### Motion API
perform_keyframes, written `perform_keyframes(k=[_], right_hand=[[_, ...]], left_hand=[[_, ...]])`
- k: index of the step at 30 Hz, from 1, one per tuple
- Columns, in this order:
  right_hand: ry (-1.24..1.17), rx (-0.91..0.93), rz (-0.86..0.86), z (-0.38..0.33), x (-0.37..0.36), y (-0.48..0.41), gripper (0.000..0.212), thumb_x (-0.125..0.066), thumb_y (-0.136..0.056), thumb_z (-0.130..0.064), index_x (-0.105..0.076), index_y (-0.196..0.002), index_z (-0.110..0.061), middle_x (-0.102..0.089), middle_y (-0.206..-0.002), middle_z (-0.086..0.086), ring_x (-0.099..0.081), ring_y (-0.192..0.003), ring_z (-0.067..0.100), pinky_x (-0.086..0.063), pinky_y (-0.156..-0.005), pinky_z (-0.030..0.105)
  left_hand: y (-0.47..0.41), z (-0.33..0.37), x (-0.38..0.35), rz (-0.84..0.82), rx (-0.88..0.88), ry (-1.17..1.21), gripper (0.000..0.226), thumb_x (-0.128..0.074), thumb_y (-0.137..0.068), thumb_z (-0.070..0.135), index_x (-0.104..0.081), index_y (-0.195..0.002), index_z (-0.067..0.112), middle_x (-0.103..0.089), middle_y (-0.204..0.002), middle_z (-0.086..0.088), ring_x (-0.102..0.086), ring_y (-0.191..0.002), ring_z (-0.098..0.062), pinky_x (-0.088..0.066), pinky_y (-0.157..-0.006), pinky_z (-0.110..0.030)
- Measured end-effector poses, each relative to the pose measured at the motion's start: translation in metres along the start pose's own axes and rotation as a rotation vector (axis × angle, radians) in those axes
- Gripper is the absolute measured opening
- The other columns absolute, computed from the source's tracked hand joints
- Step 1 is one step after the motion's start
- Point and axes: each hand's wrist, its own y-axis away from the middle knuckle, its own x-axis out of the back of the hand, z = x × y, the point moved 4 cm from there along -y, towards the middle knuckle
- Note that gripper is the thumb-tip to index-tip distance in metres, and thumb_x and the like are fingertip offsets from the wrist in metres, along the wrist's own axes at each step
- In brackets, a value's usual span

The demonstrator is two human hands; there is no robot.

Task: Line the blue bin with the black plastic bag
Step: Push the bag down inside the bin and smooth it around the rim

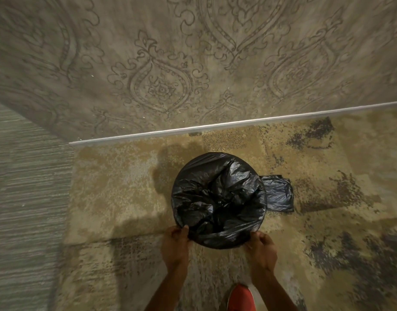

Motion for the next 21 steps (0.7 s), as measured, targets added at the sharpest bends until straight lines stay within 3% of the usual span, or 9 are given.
perform_keyframes(k=[3, 6, 8, 13, 16, 21], right_hand=[[-0.163, -0.012, -0.121, -0.003, -0.005, 0.001, 0.01, -0.057, -0.095, 0.0, -0.055, -0.087, -0.005, -0.06, -0.094, 0.021, -0.06, -0.085, 0.031, -0.054, -0.064, 0.033], [-0.202, -0.031, -0.182, -0.004, -0.007, 0.004, 0.017, -0.057, -0.094, 0.005, -0.055, -0.109, -0.002, -0.06, -0.098, 0.022, -0.06, -0.086, 0.034, -0.054, -0.071, 0.04], [-0.192, -0.026, -0.188, -0.007, -0.008, 0.007, 0.02, -0.055, -0.095, 0.005, -0.052, -0.113, -0.003, -0.062, -0.096, 0.02, -0.062, -0.08, 0.032, -0.054, -0.071, 0.042], [-0.15, 0.009, -0.204, -0.021, -0.019, 0.021, 0.017, -0.052, -0.096, 0.002, -0.049, -0.11, -0.007, -0.062, -0.084, 0.014, -0.06, -0.069, 0.025, -0.051, -0.063, 0.035], [-0.141, 0.014, -0.235, -0.028, -0.034, 0.039, 0.018, -0.053, -0.096, 0.003, -0.049, -0.11, -0.007, -0.062, -0.082, 0.015, -0.059, -0.069, 0.025, -0.051, -0.063, 0.035], [-0.116, -0.024, -0.249, -0.027, -0.075, 0.071, 0.02, -0.057, -0.094, 0.003, -0.049, -0.086, -0.013, -0.06, -0.078, 0.014, -0.057, -0.067, 0.025, -0.049, -0.059, 0.034]], left_hand=[[-0.007, 0.004, -0.004, -0.056, 0.051, 0.08, 0.015, -0.069, -0.088, 0.008, -0.067, -0.101, 0.001, -0.073, -0.097, -0.019, -0.072, -0.087, -0.034, -0.061, -0.077, -0.048], [-0.011, 0.006, -0.007, -0.093, 0.05, 0.067, 0.015, -0.067, -0.088, 0.003, -0.066, -0.102, -0.002, -0.072, -0.093, -0.019, -0.072, -0.083, -0.034, -0.061, -0.075, -0.049], [-0.009, 0.006, -0.006, -0.103, 0.055, 0.08, 0.019, -0.067, -0.087, 0.001, -0.064, -0.105, -0.004, -0.072, -0.094, -0.021, -0.073, -0.081, -0.033, -0.062, -0.065, -0.044], [-0.009, 0.008, 0.009, -0.076, 0.095, 0.2, 0.024, -0.07, -0.084, 0.002, -0.06, -0.105, -0.002, -0.071, -0.095, -0.02, -0.072, -0.075, -0.027, -0.059, -0.052, -0.031], [-0.012, 0.013, 0.031, -0.05, 0.102, 0.228, 0.023, -0.07, -0.083, 0.002, -0.06, -0.103, -0.003, -0.071, -0.096, -0.023, -0.071, -0.082, -0.035, -0.059, -0.06, -0.036], [-0.024, 0.035, 0.082, -0.045, 0.042, 0.3, 0.009, -0.065, -0.087, -0.002, -0.058, -0.092, 0.001, -0.068, -0.091, -0.023, -0.067, -0.075, -0.033, -0.057, -0.055, -0.033]])
